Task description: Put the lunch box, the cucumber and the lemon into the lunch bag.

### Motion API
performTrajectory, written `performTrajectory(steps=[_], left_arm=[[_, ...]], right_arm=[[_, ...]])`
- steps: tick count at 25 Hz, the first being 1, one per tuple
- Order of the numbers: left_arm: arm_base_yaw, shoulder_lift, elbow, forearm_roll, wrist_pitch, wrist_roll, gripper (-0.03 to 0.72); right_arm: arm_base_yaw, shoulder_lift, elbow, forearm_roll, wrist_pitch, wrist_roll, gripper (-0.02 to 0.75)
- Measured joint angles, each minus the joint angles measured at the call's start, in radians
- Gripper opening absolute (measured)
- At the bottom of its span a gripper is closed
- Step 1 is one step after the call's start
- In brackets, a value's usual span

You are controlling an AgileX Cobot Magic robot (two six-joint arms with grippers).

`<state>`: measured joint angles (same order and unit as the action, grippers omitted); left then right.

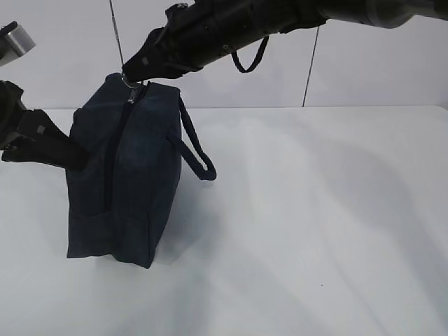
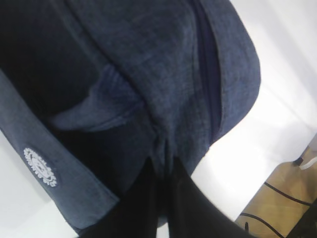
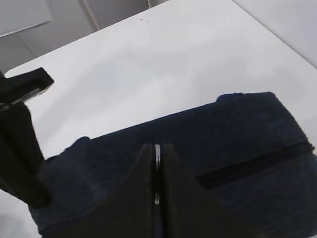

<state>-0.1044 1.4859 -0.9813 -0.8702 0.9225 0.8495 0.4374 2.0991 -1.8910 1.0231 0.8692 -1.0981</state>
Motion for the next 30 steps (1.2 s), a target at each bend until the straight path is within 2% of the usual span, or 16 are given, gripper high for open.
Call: performTrajectory(steps=[11,16,26,30], left_arm=[[-0.005,-0.014,0.0,0.005,0.059,-0.019,-0.005],[-0.047,-0.064,0.002,0.01,0.091,-0.042,-0.005],[-0.058,-0.109,0.004,0.024,0.149,-0.077,-0.005],[-0.092,-0.109,0.004,0.026,0.153,-0.079,-0.005]], right_arm=[[-0.03,0.007,0.0,0.035,0.035,-0.003,0.008],[-0.034,0.012,0.0,0.046,0.035,-0.009,0.008],[-0.051,0.013,-0.002,0.094,0.033,-0.038,0.008],[-0.051,0.036,-0.002,0.11,0.033,-0.047,0.008]])
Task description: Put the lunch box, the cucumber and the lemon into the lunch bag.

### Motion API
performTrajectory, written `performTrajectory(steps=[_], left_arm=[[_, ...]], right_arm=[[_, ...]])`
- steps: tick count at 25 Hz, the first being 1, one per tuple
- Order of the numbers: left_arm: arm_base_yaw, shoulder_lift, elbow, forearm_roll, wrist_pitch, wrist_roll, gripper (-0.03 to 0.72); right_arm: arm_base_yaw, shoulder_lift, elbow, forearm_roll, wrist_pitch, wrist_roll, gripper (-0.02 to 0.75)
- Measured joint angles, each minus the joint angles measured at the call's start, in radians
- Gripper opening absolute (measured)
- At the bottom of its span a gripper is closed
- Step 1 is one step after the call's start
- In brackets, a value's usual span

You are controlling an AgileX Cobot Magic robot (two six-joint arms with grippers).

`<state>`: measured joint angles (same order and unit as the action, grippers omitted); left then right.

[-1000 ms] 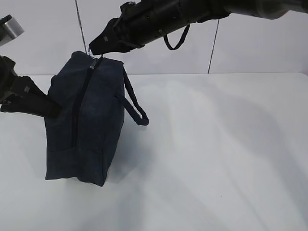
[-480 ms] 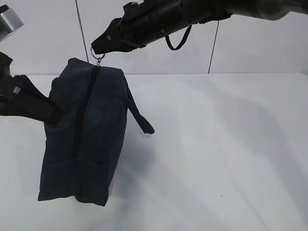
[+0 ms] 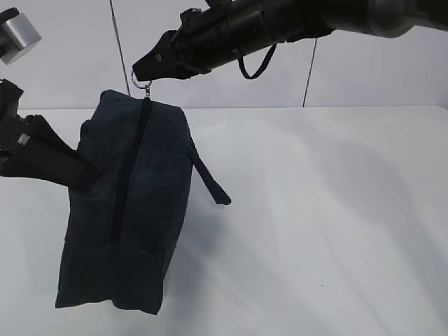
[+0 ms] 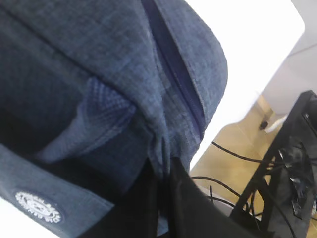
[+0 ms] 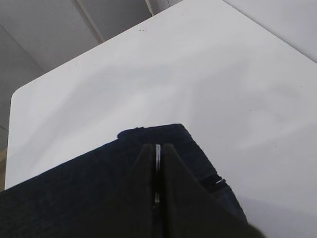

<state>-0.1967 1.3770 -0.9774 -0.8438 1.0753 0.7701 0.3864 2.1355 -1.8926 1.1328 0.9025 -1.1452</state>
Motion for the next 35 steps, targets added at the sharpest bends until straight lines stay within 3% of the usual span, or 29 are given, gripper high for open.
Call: performTrajectory(steps=[17,35], left_arm=[[-0.02,0.0,0.0,0.031,0.024,-0.013,-0.005],[-0.02,-0.004,0.0,0.141,0.03,-0.089,-0.006]], right_arm=[[-0.04,0.144,-0.026,0.236,-0.029,-0.135,0.008],[-0.09,0.287,-0.038,0.404,-0.003,-0.28,0.008]])
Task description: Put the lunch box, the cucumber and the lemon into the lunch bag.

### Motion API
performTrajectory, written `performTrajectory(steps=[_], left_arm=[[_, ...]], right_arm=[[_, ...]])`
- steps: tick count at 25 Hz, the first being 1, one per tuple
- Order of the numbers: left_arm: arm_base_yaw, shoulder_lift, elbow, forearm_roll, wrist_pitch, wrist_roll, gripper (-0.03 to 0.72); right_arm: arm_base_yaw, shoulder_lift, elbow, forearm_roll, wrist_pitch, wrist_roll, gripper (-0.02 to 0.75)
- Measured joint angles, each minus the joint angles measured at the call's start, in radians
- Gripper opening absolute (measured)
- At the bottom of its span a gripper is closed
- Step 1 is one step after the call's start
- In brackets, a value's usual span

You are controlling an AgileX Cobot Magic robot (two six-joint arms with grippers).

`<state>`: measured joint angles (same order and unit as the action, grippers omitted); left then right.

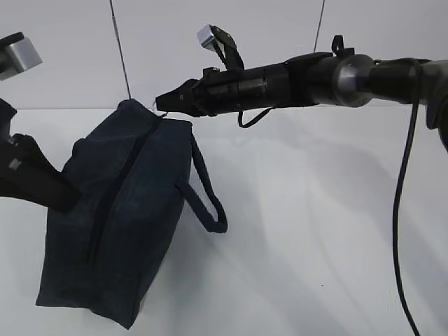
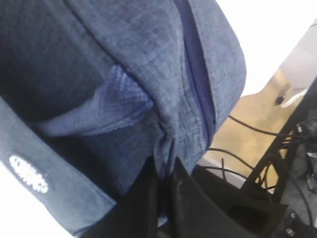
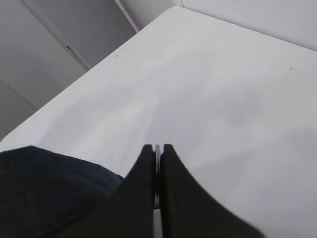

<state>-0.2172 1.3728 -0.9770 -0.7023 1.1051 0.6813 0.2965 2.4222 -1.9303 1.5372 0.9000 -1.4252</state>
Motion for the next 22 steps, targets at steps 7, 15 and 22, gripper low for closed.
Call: performTrajectory(steps=[7,15,22], left_arm=[[0.0,-0.004,0.0,0.072,-0.004,-0.051,-0.006],[0.0,-0.004,0.0,0.079,-0.008,-0.064,-0.006],[0.0,-0.004,0.0,0.09,-0.02,-0.08,-0.006]], right_arm=[[-0.008,0.056,0.0,0.091,0.011,-0.056,0.008],[-0.01,0.079,-0.004,0.11,0.019,-0.067,0.008],[-0.018,0.093,-0.01,0.121,0.05,-0.071,0.008]])
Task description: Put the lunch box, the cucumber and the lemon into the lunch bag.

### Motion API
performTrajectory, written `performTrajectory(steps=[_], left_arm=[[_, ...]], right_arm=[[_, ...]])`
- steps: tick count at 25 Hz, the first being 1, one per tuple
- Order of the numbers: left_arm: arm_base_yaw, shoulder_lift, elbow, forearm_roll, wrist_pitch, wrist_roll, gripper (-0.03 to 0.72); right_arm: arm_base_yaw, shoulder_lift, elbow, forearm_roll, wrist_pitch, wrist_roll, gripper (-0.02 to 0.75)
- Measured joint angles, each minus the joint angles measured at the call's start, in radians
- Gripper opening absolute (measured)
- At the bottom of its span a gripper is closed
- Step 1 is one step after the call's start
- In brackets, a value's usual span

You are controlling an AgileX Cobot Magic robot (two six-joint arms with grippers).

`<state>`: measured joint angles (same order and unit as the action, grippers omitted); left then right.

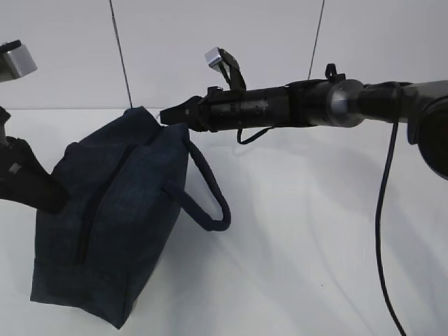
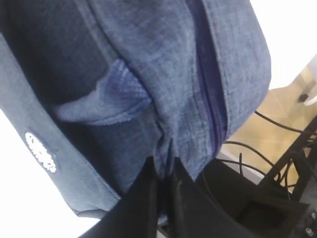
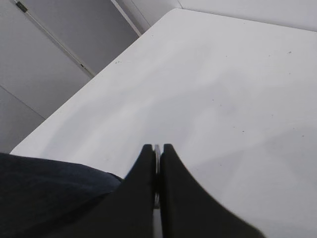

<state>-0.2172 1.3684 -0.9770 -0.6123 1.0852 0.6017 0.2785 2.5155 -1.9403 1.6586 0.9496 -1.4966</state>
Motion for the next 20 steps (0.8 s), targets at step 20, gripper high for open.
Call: performTrajectory(steps=[20], left_arm=[[-0.002,0.0,0.0,0.006,-0.256,-0.035,0.269]], right_arm=[[-0.07,-0.077,0.0,-0.034,0.107,-0.026,0.008]])
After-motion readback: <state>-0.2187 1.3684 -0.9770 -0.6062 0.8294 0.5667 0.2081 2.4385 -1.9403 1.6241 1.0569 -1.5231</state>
